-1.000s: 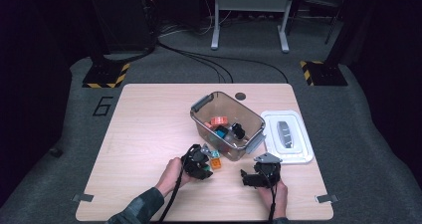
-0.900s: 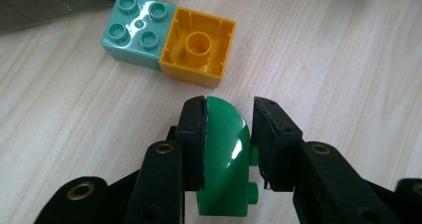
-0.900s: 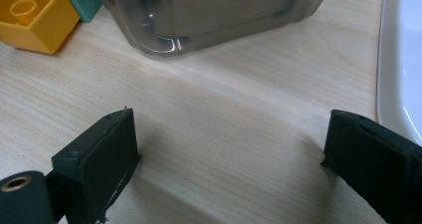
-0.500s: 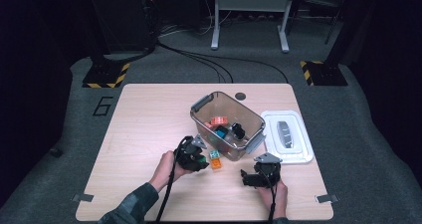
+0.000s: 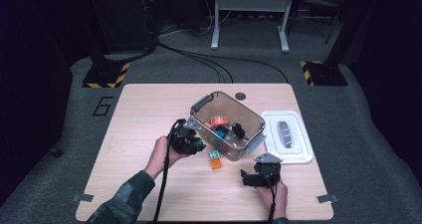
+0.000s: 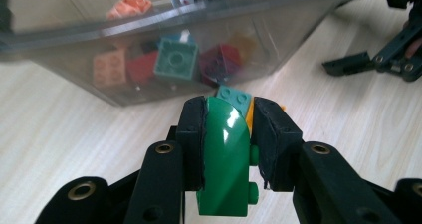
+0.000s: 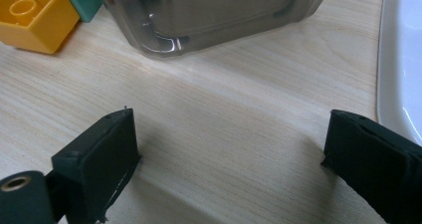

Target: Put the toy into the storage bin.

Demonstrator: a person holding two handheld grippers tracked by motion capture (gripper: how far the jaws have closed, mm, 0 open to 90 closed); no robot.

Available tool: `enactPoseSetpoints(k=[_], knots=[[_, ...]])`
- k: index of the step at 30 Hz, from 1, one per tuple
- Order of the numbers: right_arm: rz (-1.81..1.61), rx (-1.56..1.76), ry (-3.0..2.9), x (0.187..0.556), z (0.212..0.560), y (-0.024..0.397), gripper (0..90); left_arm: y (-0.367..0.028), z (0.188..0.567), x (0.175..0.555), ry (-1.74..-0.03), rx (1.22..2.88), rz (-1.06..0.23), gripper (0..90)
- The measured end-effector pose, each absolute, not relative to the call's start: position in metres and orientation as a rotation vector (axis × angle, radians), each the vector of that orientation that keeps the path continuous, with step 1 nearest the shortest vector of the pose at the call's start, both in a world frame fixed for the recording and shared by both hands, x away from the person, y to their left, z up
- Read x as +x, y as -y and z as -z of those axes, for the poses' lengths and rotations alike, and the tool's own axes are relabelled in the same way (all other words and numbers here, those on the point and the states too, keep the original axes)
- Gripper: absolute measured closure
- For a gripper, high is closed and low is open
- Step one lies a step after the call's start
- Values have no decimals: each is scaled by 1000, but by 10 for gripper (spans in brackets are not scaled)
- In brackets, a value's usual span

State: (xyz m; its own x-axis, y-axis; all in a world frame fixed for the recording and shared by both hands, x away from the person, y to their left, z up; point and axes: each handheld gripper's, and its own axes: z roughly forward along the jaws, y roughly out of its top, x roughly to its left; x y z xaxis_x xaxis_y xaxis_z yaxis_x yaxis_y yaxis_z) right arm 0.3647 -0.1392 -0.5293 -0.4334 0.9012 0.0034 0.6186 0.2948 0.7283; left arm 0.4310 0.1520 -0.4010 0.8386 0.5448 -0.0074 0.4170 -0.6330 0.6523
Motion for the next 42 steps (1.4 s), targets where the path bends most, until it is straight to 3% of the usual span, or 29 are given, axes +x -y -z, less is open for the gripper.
enactPoseSetpoints(k=[19,27,42], knots=[[-936,1361,-2158,365,529,139,58,-116,347,455,-629,2287,-347,671],[-938,1380,-2158,364,529,138,58,-90,349,458,-601,2293,-345,670],[-937,1371,-2150,365,529,139,59,-54,363,453,-560,2311,-229,668]])
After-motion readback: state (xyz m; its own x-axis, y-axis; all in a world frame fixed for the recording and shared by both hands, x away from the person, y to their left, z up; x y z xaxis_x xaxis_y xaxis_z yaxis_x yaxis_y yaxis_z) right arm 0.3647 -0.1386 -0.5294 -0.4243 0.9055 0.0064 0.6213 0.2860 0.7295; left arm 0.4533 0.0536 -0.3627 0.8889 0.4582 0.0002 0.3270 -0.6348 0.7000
